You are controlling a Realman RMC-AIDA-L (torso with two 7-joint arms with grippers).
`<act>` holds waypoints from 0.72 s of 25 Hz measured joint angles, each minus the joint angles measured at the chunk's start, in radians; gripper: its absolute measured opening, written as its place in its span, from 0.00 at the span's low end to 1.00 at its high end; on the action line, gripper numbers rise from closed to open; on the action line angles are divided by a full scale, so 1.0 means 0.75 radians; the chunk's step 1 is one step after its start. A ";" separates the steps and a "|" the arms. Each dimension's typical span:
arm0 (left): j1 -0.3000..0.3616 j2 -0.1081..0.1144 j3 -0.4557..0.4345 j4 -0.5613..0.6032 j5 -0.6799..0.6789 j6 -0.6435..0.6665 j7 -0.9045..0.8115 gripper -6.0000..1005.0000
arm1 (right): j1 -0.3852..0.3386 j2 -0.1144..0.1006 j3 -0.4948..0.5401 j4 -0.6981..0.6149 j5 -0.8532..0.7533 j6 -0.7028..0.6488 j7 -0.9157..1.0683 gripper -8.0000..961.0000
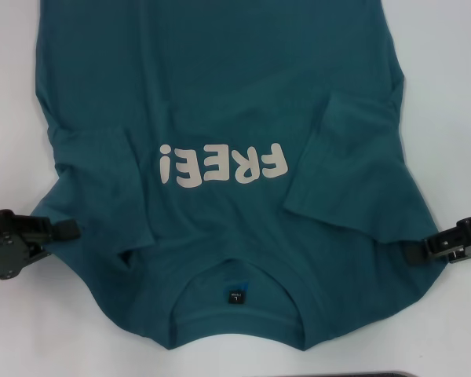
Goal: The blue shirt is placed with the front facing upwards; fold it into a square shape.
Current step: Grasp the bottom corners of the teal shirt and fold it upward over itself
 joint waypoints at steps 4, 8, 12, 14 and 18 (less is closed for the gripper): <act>0.002 -0.001 0.000 -0.003 0.000 0.001 -0.004 0.02 | 0.001 -0.013 -0.001 -0.001 -0.008 -0.001 0.007 0.63; 0.005 -0.002 0.000 -0.001 0.000 0.002 -0.002 0.02 | -0.002 -0.019 0.005 -0.007 -0.009 0.004 0.014 0.43; 0.005 -0.004 0.000 -0.001 0.000 0.002 0.002 0.02 | -0.003 -0.019 0.010 -0.017 -0.009 0.007 0.014 0.25; 0.007 -0.004 0.000 -0.002 0.000 0.002 0.003 0.02 | -0.004 -0.019 0.018 -0.017 -0.007 0.015 0.016 0.18; 0.009 -0.004 0.000 -0.004 0.000 0.002 0.012 0.02 | -0.004 -0.016 0.021 -0.017 -0.007 0.025 0.017 0.06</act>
